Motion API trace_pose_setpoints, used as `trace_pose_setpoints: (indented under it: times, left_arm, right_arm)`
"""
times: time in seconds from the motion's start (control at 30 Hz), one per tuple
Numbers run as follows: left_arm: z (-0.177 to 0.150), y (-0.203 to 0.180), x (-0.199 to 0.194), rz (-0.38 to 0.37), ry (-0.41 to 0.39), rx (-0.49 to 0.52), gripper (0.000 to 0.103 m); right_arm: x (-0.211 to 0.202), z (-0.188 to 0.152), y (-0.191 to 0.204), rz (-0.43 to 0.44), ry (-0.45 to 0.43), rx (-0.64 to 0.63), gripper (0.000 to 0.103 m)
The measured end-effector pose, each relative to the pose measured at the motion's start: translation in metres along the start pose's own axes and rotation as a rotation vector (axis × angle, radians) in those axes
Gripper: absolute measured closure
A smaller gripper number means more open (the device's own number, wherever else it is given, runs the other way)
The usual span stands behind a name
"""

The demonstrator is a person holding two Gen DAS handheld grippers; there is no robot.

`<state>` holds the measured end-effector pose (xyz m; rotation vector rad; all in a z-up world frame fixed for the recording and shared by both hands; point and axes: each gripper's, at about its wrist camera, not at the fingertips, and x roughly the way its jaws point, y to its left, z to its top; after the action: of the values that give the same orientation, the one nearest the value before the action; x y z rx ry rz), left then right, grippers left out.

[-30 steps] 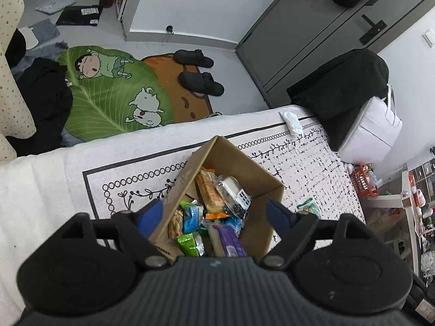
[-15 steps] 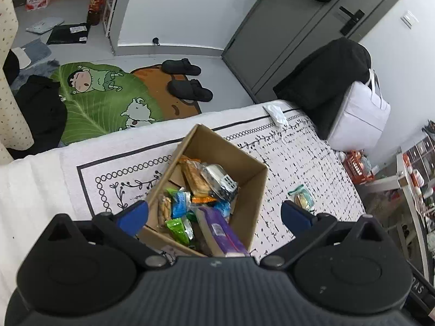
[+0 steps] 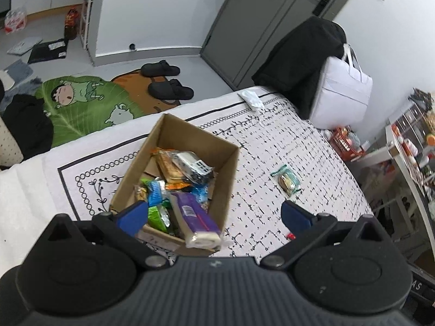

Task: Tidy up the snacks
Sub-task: 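Move both grippers back toward the remaining snacks on the bed, then grasp the green-trimmed cracker packet with the left gripper while the right grasps the red candy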

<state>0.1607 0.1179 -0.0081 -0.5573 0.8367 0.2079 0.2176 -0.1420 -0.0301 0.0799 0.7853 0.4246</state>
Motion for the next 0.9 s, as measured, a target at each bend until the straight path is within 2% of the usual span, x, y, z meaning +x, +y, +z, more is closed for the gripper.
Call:
trace_pose_setpoints:
  times: [0.23,0.4,0.6,0.9]
  left_arm:
    - [-0.01,-0.022,0.005,-0.008,0.006,0.036,0.0]
    - [-0.018,-0.041,0.017,0.013,0.037,0.085,0.0]
    - [-0.028,-0.059,0.028,0.006,0.07,0.125,0.0]
    - [-0.037,-0.085,0.053,-0.026,0.157,0.154,0.0]
  right_arm:
    - [-0.007,-0.006,-0.026,-0.015,0.009,0.025,0.0]
    - [-0.01,-0.011,-0.045,-0.017,0.026,0.039,0.0]
    - [-0.011,-0.019,-0.07,-0.047,0.041,0.074,0.0]
    - [0.005,-0.036,-0.101,-0.048,0.089,0.157,0.0]
